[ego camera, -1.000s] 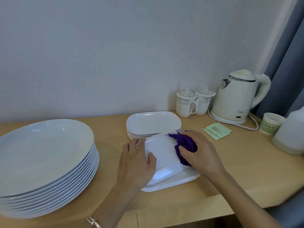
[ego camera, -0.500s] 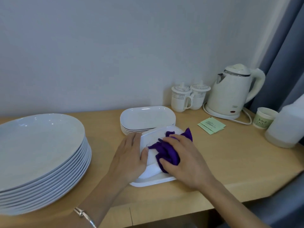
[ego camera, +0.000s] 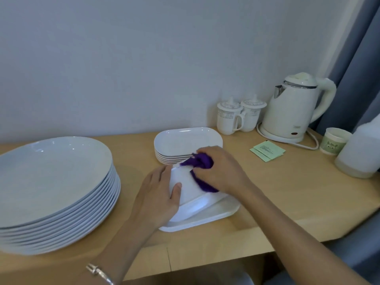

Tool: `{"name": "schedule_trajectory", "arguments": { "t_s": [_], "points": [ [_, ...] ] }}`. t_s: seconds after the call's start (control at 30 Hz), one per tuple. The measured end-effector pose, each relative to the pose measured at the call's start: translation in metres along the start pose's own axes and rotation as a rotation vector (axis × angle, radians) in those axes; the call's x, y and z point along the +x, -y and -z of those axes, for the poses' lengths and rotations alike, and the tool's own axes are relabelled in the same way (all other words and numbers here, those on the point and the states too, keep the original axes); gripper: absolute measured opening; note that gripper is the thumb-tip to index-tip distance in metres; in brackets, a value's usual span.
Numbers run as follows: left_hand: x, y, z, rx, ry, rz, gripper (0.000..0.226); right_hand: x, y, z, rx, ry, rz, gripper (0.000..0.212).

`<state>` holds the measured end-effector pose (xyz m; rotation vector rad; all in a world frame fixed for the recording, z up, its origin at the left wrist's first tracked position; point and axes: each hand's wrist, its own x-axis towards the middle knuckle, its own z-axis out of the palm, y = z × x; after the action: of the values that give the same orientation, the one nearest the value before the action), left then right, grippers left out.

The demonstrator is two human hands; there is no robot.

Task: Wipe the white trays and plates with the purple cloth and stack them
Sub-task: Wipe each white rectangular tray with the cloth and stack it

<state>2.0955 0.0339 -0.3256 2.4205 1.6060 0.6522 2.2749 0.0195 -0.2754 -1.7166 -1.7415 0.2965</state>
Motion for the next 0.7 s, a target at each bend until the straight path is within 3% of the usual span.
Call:
{"name": "schedule_trajectory", "arguments": {
  "t_s": [0.1, 0.17, 0.27, 0.33, 0.4, 0.5, 0.7],
  "points": [
    [-0.001, -0.003, 0.002, 0.006, 0.006, -0.011, 0.094, 0.009, -0.01, 0.011, 0.1, -0.103, -0.227, 0.026],
    [0.0, -0.003, 0.003, -0.003, 0.017, -0.016, 0.088, 0.009, 0.0, 0.0, -0.005, -0.107, -0.178, 0.029],
    [0.0, -0.002, 0.004, -0.044, 0.029, -0.036, 0.085, 0.009, 0.023, -0.02, -0.071, 0.048, -0.009, 0.035],
    [-0.002, -0.002, 0.006, -0.06, 0.032, -0.041, 0.081, 0.018, 0.022, -0.013, -0.096, 0.139, -0.035, 0.034],
    [-0.003, -0.002, 0.007, -0.069, 0.027, -0.02, 0.064, 0.031, 0.004, 0.007, -0.106, 0.15, -0.16, 0.03],
    [-0.003, -0.004, 0.007, -0.075, -0.002, -0.024, 0.057, 0.033, -0.021, 0.03, 0.1, 0.147, -0.385, 0.027],
    [-0.003, -0.004, 0.006, -0.095, -0.011, -0.014, 0.056, 0.026, 0.012, -0.004, -0.125, 0.183, -0.028, 0.036]
  ]
}}
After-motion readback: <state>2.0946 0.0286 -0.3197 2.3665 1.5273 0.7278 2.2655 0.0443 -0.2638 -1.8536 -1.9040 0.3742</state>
